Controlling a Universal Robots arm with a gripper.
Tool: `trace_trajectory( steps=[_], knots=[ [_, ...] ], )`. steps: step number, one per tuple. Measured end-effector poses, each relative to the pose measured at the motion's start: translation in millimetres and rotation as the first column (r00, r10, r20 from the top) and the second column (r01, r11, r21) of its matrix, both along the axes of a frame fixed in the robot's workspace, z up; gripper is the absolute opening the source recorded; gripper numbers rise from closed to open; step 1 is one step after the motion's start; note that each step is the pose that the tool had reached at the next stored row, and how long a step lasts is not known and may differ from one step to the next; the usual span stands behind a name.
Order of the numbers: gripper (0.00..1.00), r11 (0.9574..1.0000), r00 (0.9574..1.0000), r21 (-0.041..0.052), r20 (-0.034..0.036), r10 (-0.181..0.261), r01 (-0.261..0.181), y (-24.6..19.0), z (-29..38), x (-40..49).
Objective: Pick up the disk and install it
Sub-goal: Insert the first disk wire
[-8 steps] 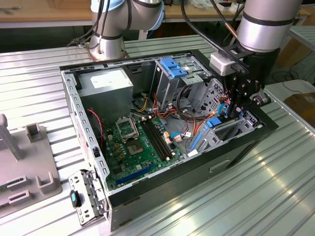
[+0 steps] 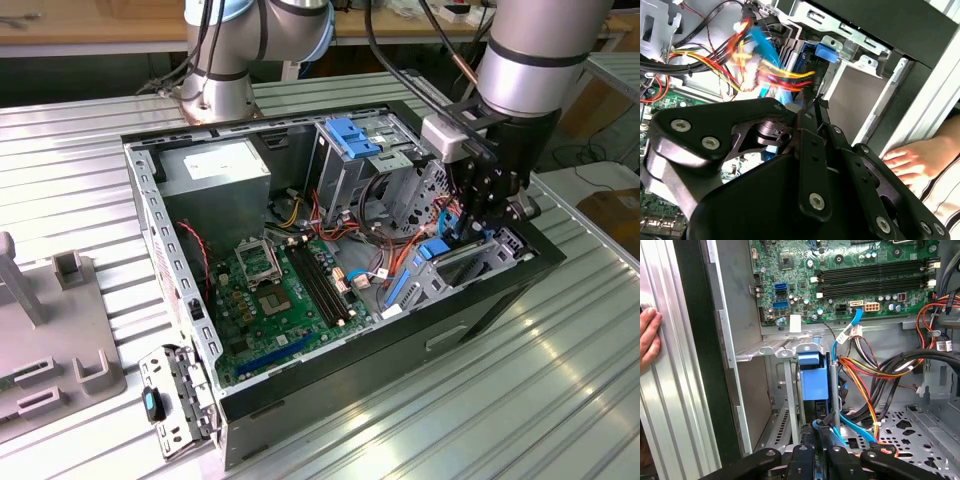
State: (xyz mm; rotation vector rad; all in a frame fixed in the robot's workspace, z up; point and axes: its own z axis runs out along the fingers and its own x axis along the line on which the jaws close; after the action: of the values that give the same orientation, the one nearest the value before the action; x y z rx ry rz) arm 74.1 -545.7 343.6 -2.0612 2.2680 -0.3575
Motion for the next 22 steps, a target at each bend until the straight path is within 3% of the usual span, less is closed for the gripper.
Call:
trace_trajectory(
  steps=[4,8,11,13,17,18,19,20,22],
  knots=[
    [0.18,1.0,1.0,0.0003,-0.0001,0.0,0.0,0.6,-1.5,0.1],
    [0.18,1.0,1.0,0.001,0.0038,0.0,0.0,2.2,9.8,0.0],
    [0.18,1.0,1.0,-0.0084,0.0039,-0.002,0.002,2.2,10.9,0.0],
    [0.18,1.0,1.0,-0.0032,0.0048,-0.002,0.002,2.3,19.6,0.0],
    [0.18,1.0,1.0,0.0054,0.005,-0.002,0.002,2.1,20.1,0.0],
    [0.18,0.9993,1.0,0.0377,0.0051,-0.001,0.001,2.1,20.1,0.0],
    [0.18,0.9966,1.0,0.0826,0.0051,0.001,-0.001,2.1,20.0,0.0],
    [0.18,0.9949,1.0,0.101,0.0051,0.002,-0.003,2.2,20.1,0.0],
    [0.18,0.9917,0.9999,0.1279,0.0053,0.011,-0.012,2.1,20.0,0.0]
  ],
)
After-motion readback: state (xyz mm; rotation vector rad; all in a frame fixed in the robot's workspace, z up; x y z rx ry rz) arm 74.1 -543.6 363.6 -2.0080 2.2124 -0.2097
